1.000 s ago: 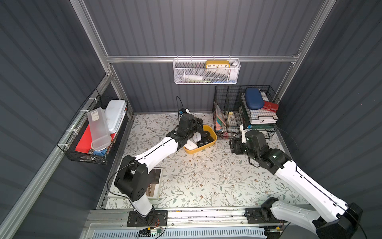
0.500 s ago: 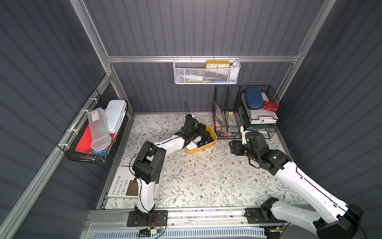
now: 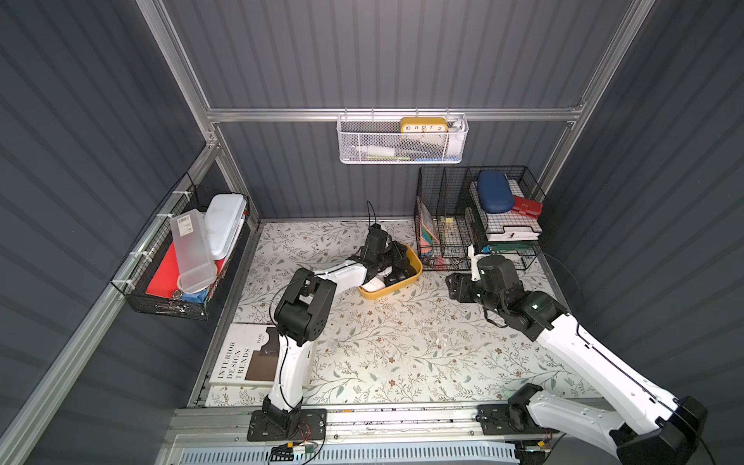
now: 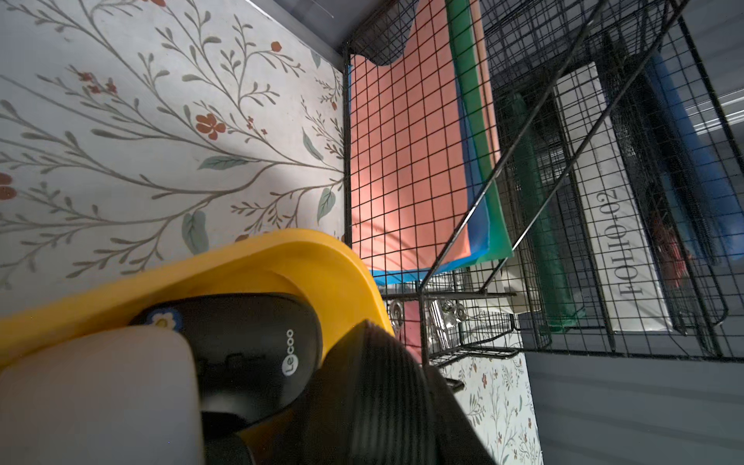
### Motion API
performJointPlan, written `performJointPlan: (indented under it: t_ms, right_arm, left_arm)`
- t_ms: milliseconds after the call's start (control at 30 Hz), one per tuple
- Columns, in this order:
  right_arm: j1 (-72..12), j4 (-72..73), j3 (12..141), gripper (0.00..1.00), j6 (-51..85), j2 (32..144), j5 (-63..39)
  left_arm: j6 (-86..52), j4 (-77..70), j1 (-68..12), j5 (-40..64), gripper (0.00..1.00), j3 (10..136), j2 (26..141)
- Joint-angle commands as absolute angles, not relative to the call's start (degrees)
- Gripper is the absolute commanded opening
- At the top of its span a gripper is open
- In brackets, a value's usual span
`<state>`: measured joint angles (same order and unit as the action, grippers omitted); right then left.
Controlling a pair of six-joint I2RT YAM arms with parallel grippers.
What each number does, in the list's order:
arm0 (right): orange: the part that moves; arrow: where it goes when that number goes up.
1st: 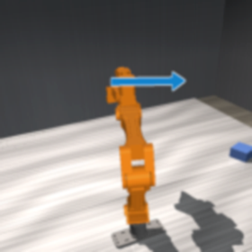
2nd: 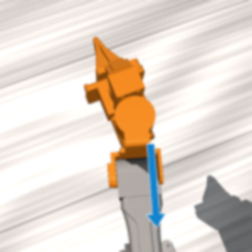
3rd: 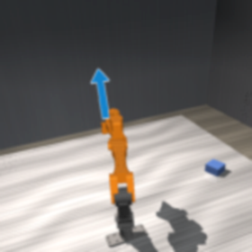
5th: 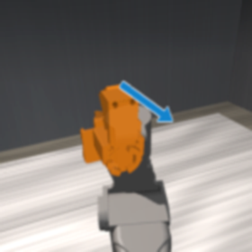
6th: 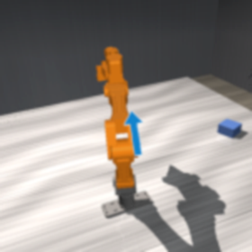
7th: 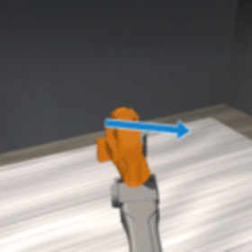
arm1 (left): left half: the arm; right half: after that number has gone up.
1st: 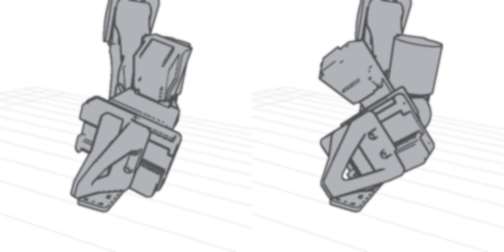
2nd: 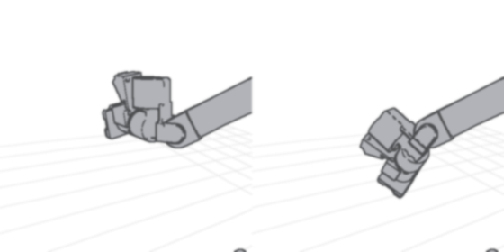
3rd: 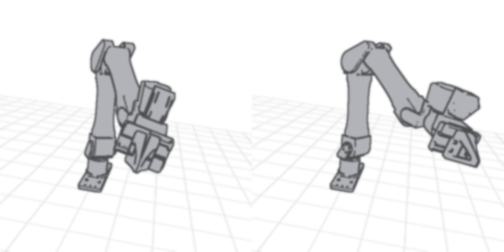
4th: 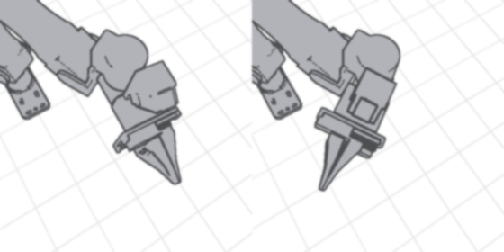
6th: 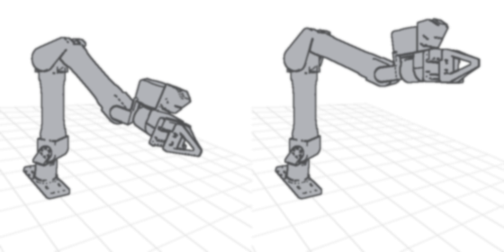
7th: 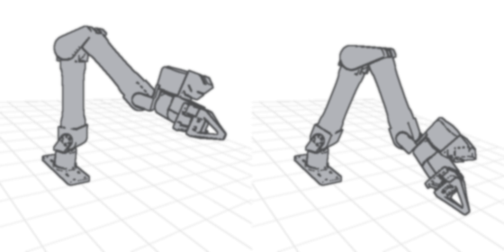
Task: Put the mouse in the storage box
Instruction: Place the mouse in the storage box.
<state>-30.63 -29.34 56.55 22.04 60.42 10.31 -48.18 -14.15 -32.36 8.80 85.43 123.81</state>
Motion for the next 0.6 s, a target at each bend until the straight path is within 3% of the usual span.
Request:
performJointPlan:
  t_ms: [0,167,333,567]
  right_arm:
    - [-30.6,-30.4,56.6,0.74,22.5,60.7,9.9]
    - [-30.6,-30.2,57.2,0.74,22.4,61.4,9.8]
    - [-30.6,-30.1,57.7,0.74,22.3,61.9,9.6]
    - [-30.6,-30.2,57.7,0.74,22.3,62.0,9.6]
  left_arm:
    - [-47.1,-11.5,-32.3,9.4,0.31,87.3,124.4]
    - [-45.7,-7.2,-32.3,7.0,0.39,89.5,125.6]
    - [-45.7,-3.9,-32.3,5.8,0.53,90.4,126.0]
    - [-46.9,-1.9,-32.3,1.7,0.59,90.6,124.3]
